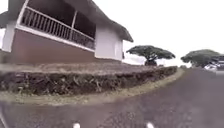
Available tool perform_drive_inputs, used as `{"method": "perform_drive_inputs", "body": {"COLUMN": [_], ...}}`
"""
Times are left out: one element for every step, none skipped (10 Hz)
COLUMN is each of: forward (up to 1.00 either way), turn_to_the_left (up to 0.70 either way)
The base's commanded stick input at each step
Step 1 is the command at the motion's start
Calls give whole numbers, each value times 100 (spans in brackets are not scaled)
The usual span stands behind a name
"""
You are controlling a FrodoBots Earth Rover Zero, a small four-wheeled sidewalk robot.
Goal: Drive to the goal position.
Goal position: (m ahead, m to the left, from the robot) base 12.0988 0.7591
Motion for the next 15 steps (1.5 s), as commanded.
{"method": "perform_drive_inputs", "body": {"forward": [0, 0, 0, 0, 0, 0, 0, 0, 0, 0, 0, 0, 0, 0, 0], "turn_to_the_left": [-70, -70, -70, -70, -70, -70, -70, -70, -70, -70, -70, -70, -70, -70, -70]}}
